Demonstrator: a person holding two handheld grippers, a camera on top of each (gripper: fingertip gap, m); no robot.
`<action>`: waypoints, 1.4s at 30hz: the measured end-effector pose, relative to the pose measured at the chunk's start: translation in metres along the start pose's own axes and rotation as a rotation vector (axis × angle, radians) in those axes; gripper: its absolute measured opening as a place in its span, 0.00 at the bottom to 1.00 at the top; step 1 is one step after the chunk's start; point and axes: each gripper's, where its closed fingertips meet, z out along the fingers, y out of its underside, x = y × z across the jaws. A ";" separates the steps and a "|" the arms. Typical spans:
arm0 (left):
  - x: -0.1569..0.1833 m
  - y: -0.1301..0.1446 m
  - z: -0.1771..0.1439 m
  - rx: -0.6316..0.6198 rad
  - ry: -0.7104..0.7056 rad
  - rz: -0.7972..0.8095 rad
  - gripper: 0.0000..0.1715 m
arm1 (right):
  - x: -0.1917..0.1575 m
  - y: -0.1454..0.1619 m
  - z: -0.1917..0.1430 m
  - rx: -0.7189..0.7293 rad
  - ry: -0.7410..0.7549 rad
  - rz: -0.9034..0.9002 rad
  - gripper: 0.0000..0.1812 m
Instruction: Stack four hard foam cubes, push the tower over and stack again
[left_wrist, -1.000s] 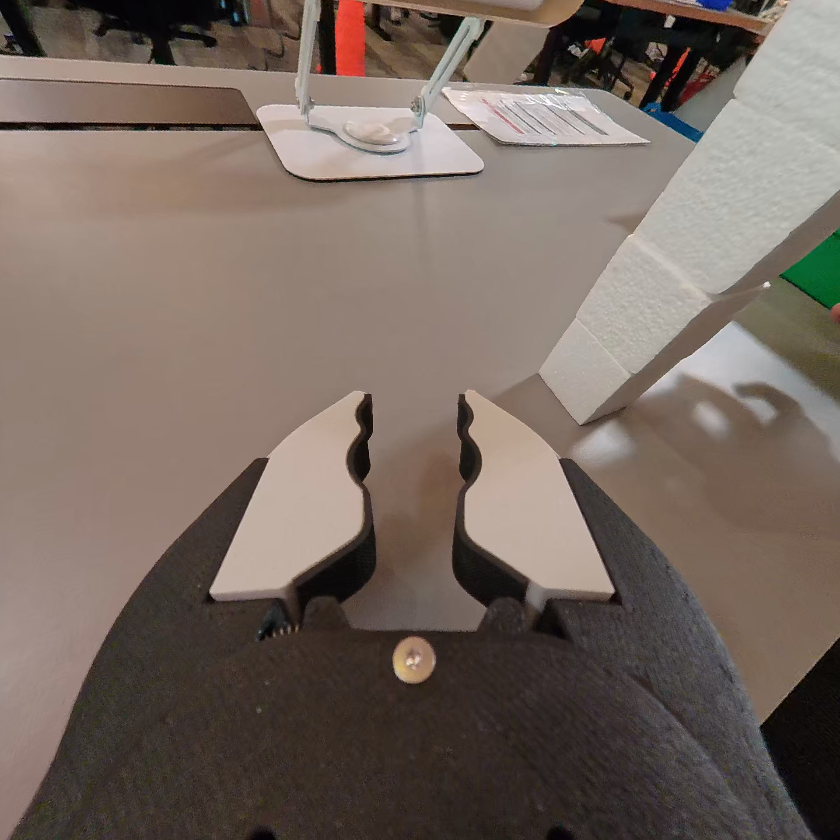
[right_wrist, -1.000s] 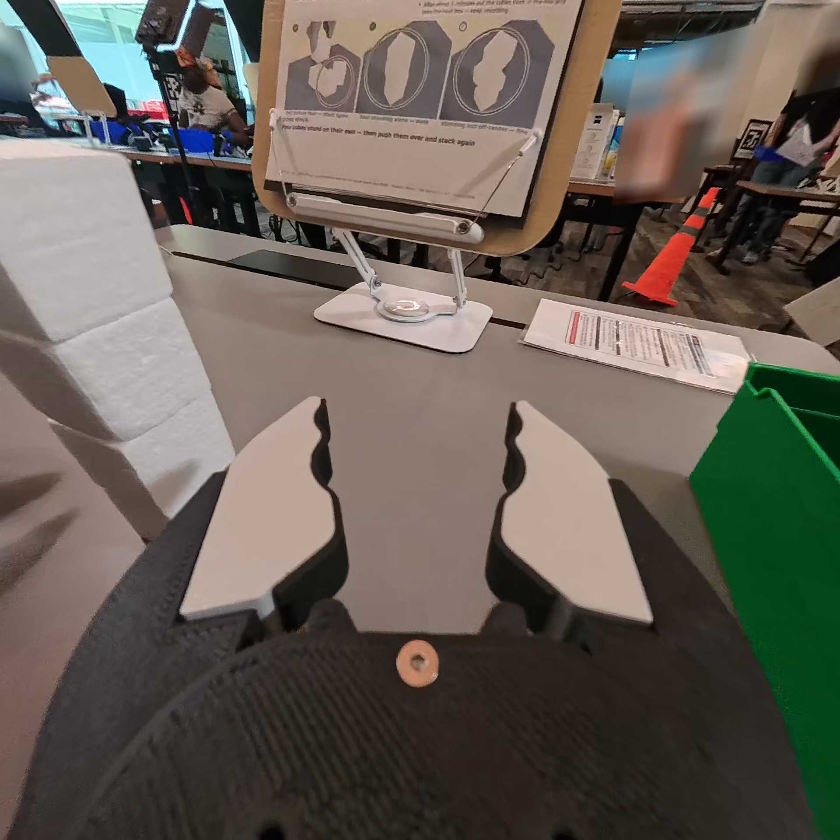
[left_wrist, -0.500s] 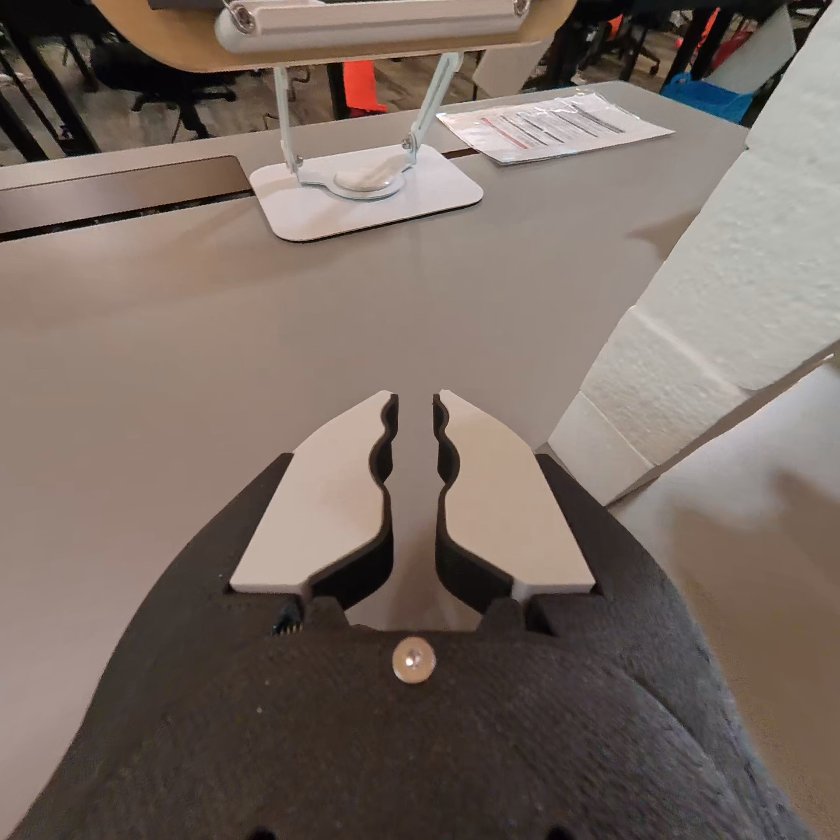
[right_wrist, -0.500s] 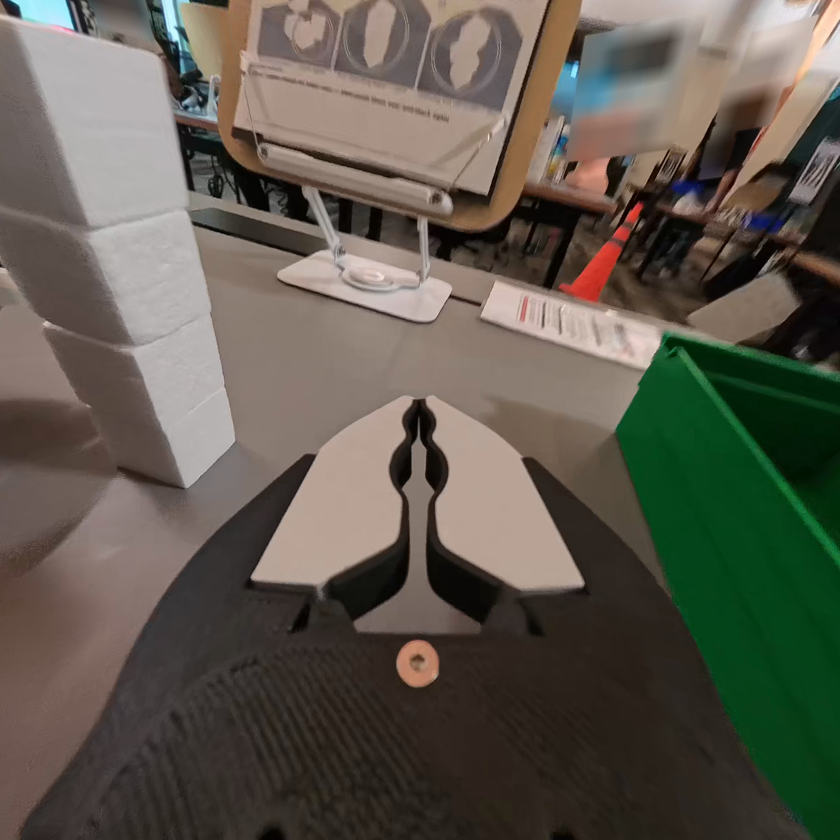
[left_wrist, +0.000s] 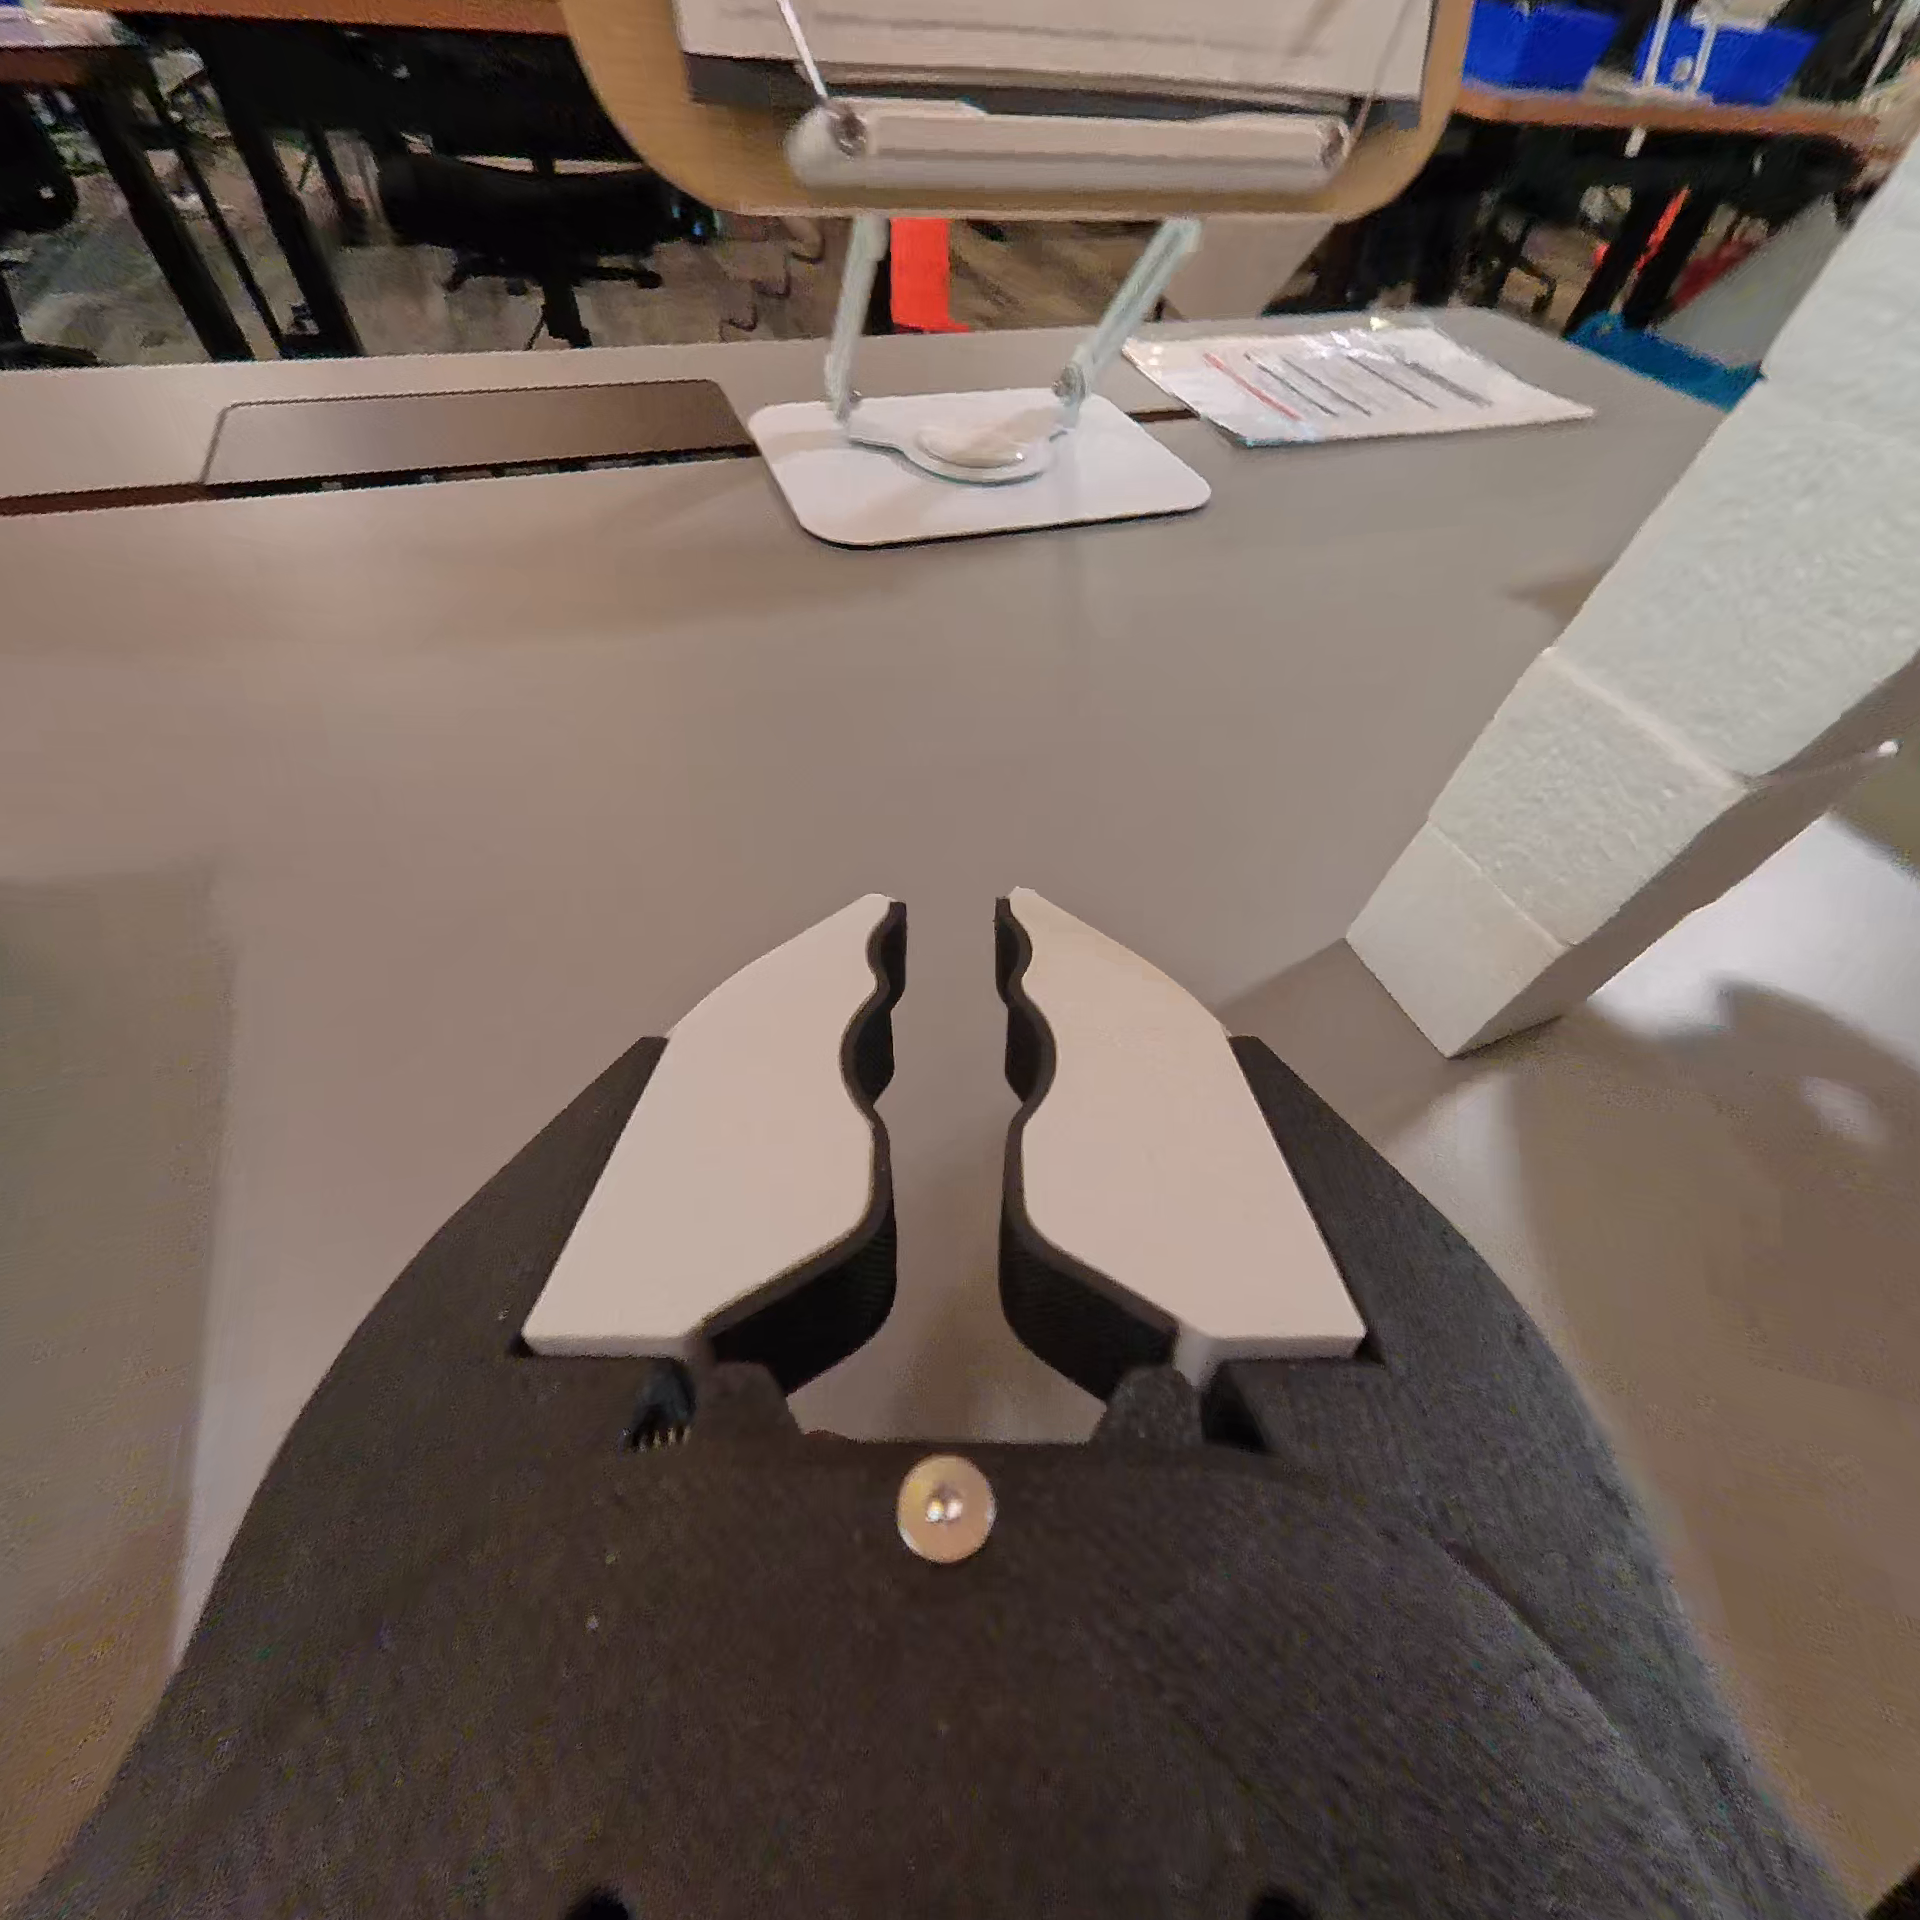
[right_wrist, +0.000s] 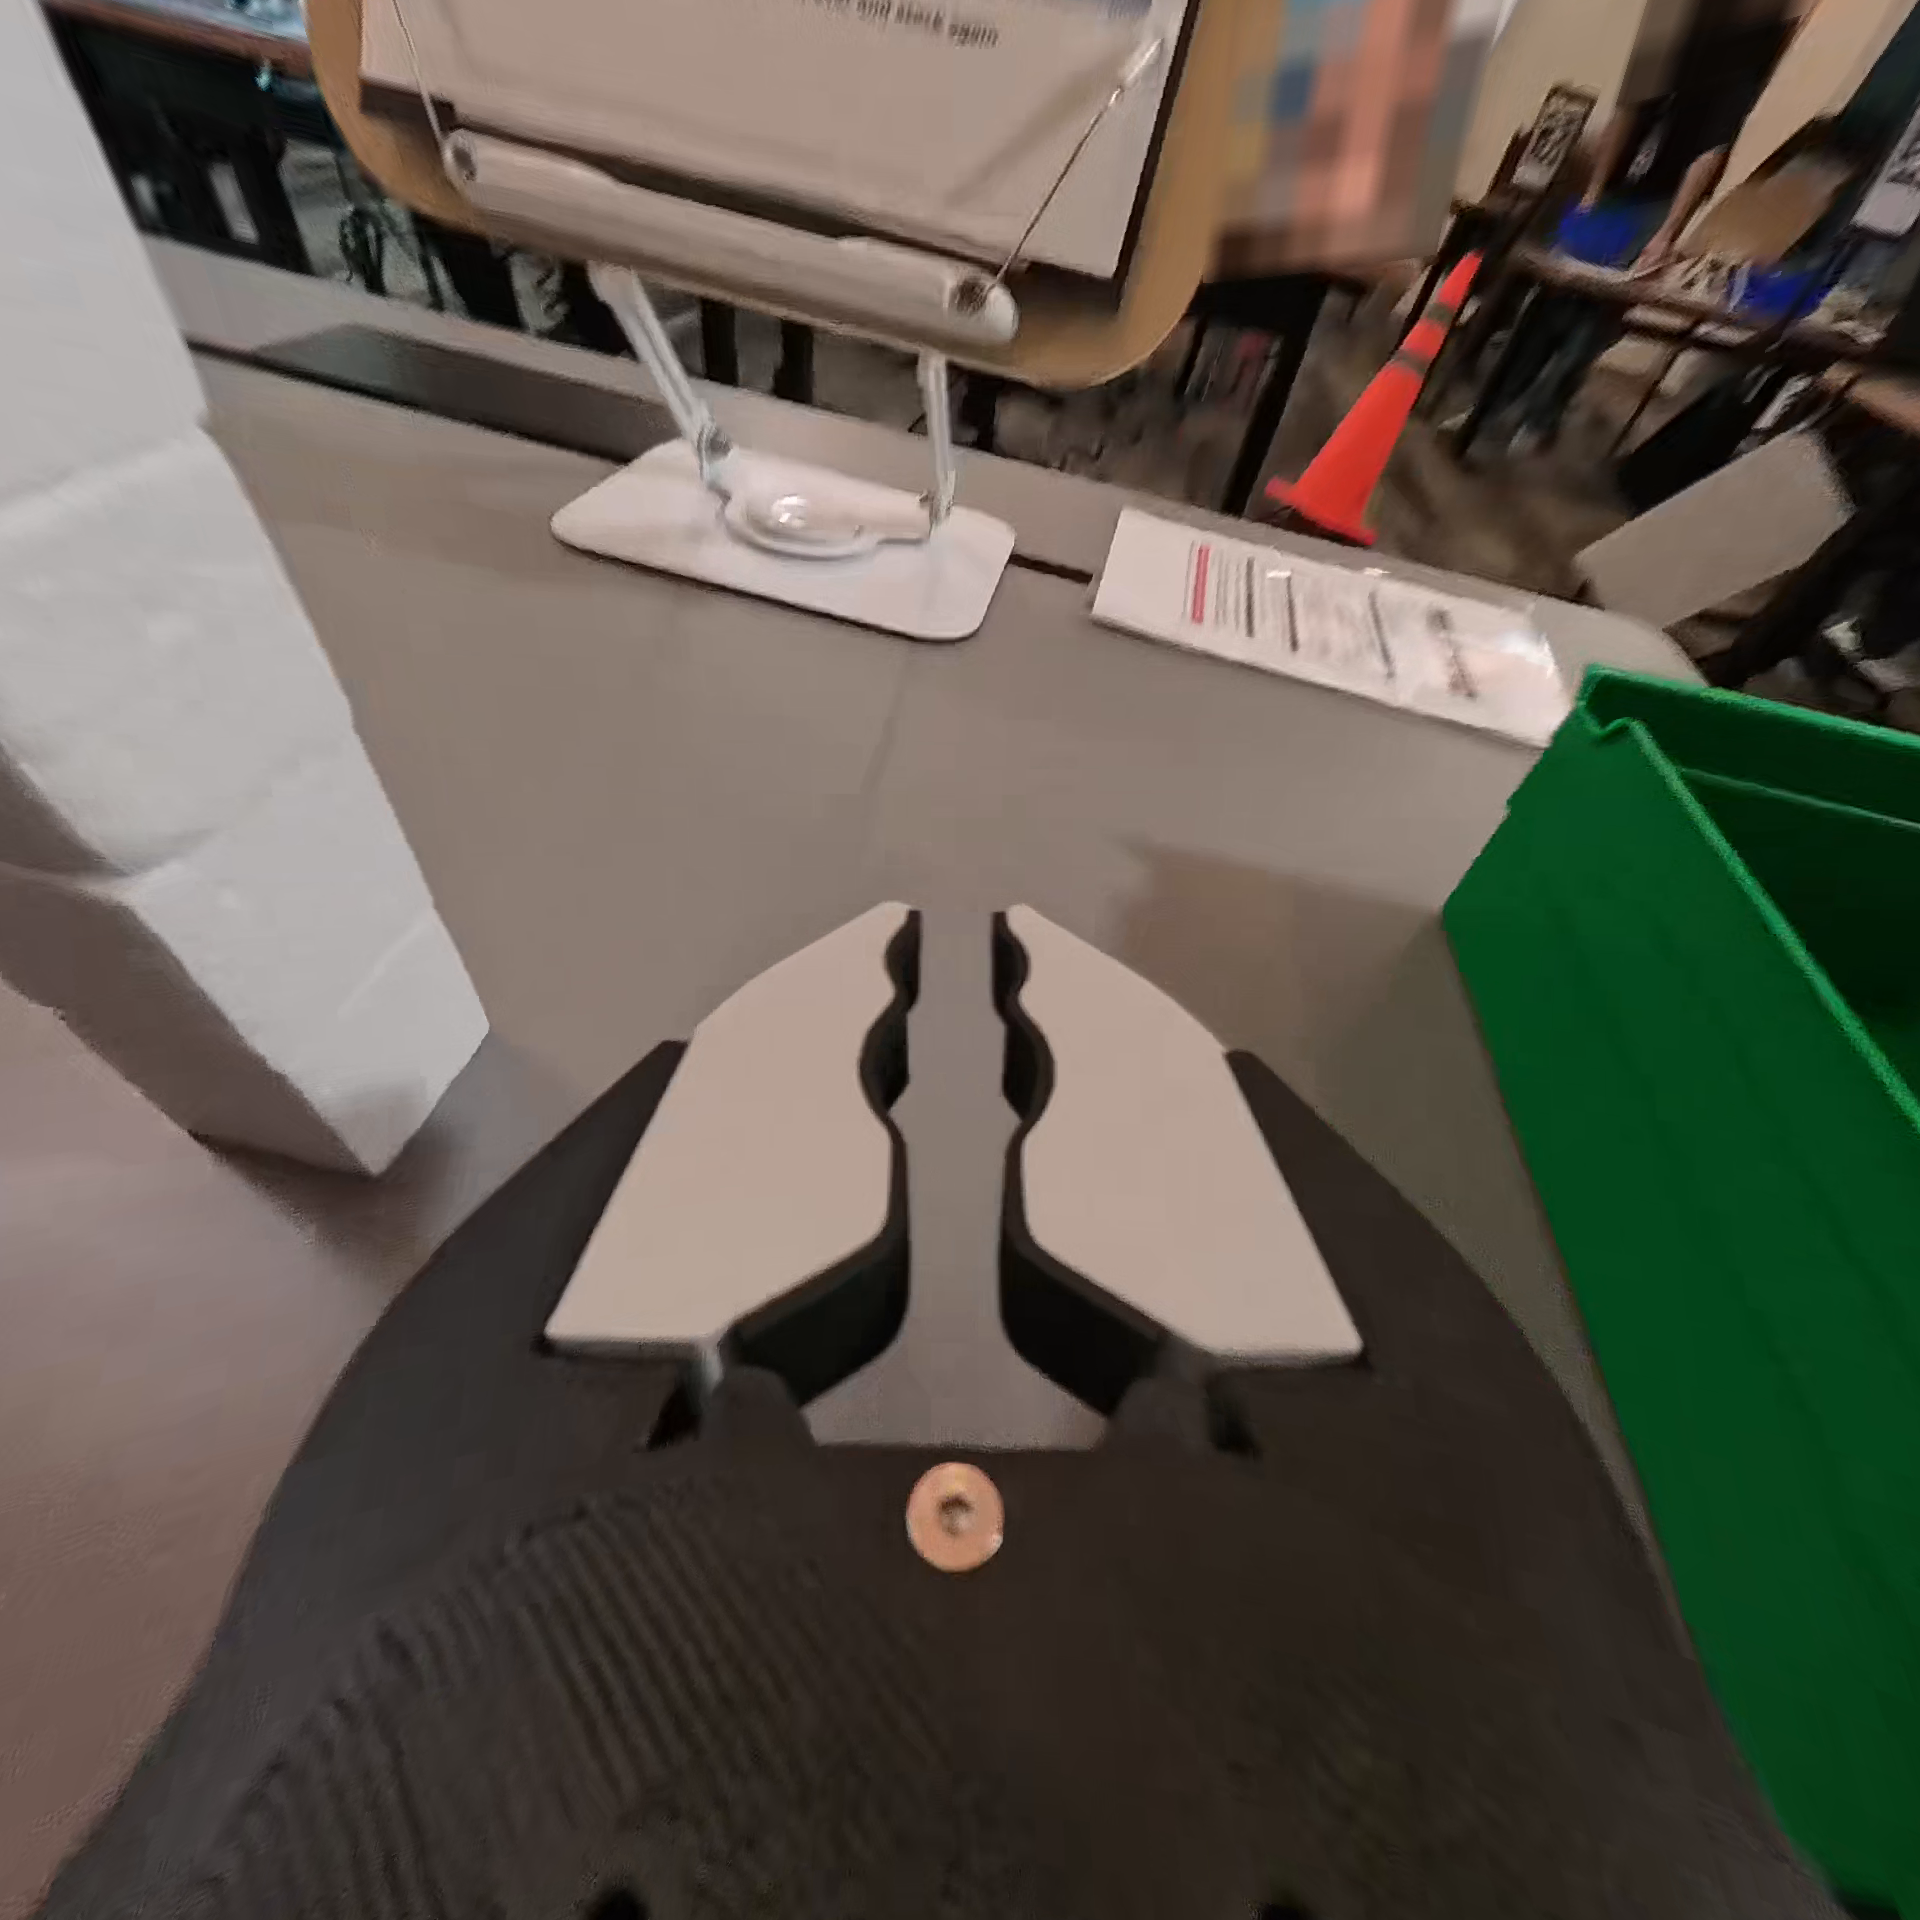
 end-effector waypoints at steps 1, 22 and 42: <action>-0.005 0.000 -0.006 0.011 0.003 -0.027 0.11 | -0.001 0.003 0.004 -0.020 -0.033 -0.003 0.12; 0.023 -0.047 -0.027 0.282 0.371 -0.259 0.01 | -0.015 -0.002 -0.013 0.010 -0.325 0.009 0.00; 0.031 -0.017 -0.023 0.142 0.293 -0.063 0.08 | -0.038 0.006 -0.004 -0.206 -0.488 0.189 0.09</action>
